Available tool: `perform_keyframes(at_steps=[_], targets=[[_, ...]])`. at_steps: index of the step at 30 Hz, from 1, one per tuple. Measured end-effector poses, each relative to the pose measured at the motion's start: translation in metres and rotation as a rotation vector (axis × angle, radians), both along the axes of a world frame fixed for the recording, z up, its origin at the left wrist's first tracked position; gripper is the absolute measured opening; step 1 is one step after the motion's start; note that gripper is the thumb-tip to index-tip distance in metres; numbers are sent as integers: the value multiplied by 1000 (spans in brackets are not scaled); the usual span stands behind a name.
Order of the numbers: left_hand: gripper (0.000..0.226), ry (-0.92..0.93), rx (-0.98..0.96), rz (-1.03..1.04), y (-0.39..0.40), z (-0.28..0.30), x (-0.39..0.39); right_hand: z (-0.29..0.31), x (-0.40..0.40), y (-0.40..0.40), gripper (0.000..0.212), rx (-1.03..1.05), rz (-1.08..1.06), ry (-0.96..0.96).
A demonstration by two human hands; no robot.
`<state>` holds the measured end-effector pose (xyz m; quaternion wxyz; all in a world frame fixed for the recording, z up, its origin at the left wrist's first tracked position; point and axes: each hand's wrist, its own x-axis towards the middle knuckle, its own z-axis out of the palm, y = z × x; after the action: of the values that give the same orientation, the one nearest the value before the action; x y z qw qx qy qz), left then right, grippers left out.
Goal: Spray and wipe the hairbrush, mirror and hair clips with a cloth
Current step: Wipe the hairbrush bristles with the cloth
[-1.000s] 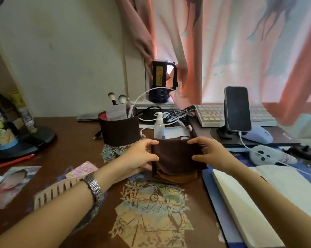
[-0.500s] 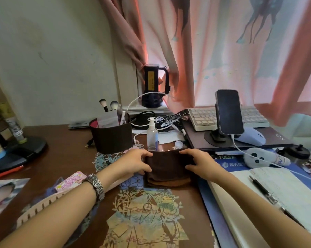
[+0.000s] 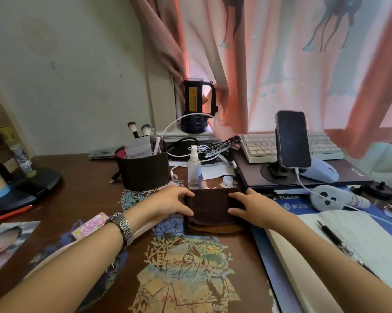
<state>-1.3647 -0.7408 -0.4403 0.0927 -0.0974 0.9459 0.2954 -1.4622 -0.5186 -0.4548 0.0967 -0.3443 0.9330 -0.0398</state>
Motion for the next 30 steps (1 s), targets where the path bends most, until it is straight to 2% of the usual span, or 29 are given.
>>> perform_keyframes(at_steps=[2, 8, 12, 15, 22, 27, 30], targets=[[55, 40, -7, -3, -3, 2, 2, 5, 2, 1, 60, 5, 10, 33], [28, 190, -63, 1, -22, 28, 27, 30, 12, 2, 47, 27, 71, 298], [21, 235, -122, 40, -39, 49, 62, 44, 26, -15, 37, -109, 207, 347], [19, 241, -148, 78, -51, 60, 96, 47, 41, -36, 34, -232, 328, 306], [23, 180, -148, 235, -71, 56, 188, 33, 76, -92, 24, -354, 586, 168], [46, 94, -166, 292, -75, 37, 242, 14, 94, -123, 36, -347, 733, 99], [66, 76, -109, 341, -76, 25, 261, 4, 100, -136, 34, -325, 754, 73]])
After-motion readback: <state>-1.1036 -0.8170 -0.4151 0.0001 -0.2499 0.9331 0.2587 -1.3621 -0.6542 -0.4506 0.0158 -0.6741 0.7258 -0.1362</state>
